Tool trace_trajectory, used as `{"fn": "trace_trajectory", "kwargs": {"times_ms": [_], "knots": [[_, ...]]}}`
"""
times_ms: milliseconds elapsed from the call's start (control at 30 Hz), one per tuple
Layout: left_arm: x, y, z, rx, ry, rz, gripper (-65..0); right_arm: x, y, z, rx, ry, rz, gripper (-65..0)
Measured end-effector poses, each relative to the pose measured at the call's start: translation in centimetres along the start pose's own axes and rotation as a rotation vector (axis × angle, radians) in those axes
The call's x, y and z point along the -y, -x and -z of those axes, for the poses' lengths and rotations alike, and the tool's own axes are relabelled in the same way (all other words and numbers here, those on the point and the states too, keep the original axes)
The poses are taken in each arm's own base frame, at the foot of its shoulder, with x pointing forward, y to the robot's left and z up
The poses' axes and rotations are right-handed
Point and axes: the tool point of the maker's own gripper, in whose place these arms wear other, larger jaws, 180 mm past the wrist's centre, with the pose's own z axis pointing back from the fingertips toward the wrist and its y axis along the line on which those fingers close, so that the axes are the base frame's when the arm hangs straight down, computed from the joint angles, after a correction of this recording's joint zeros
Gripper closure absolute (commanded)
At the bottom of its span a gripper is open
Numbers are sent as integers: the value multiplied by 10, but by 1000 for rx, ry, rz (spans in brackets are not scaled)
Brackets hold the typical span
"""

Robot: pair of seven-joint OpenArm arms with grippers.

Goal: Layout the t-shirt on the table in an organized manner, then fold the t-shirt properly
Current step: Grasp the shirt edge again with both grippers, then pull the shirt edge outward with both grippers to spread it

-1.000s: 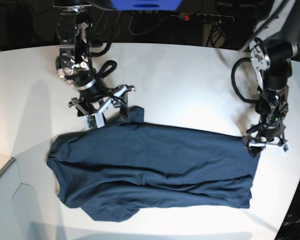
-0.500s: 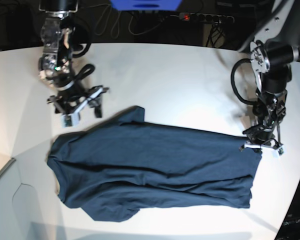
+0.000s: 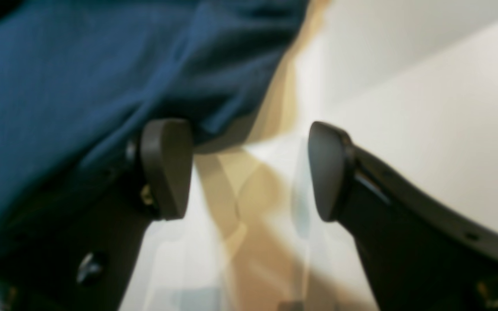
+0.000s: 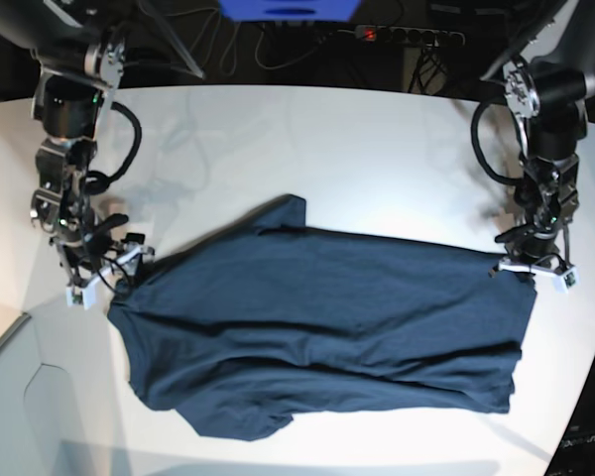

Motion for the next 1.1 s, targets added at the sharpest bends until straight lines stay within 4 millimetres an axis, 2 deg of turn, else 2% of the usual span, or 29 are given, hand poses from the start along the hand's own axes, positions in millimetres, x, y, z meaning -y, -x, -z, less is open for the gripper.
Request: {"fn": "trace_trajectory", "kwargs": {"times_ms": [200, 400, 467, 567, 667, 700, 833, 933, 967, 1033, 1100], "knots": [[0, 0, 0, 0, 0, 0, -1, -13, -1, 2, 3, -46, -11, -399], [1, 1, 0, -2, 1, -2, -1, -37, -8, 6, 83, -87, 10, -381], [1, 1, 0, -2, 1, -2, -1, -46, -11, 7, 101, -106, -11, -337], [1, 1, 0, -2, 1, -1, -1, -57, -13, 9, 109, -130, -42, -206], [2, 1, 0, -2, 2, 0, -1, -55, -12, 8, 108, -125, -39, -36], [2, 1, 0, -2, 2, 0, -1, -54, -11, 8, 106, -123, -37, 0], [0, 1, 0, -7, 0, 1, -1, -48, -2, 3, 98, -110, -44, 0], [-5, 3, -1, -96, 3, -1, -1, -28, 6, -17, 101, -75, -103, 0], [-12, 0, -3, -145, -4, -1, -1, -18, 9, -26, 86, -54, -138, 0], [-35, -13, -13, -125, -44, -42, -1, -4, 8, -45, 83, -18, -198, 0], [-54, -20, -31, -119, -76, -40, -1, -8, -3, -64, 123, -11, -245, 0]]}}
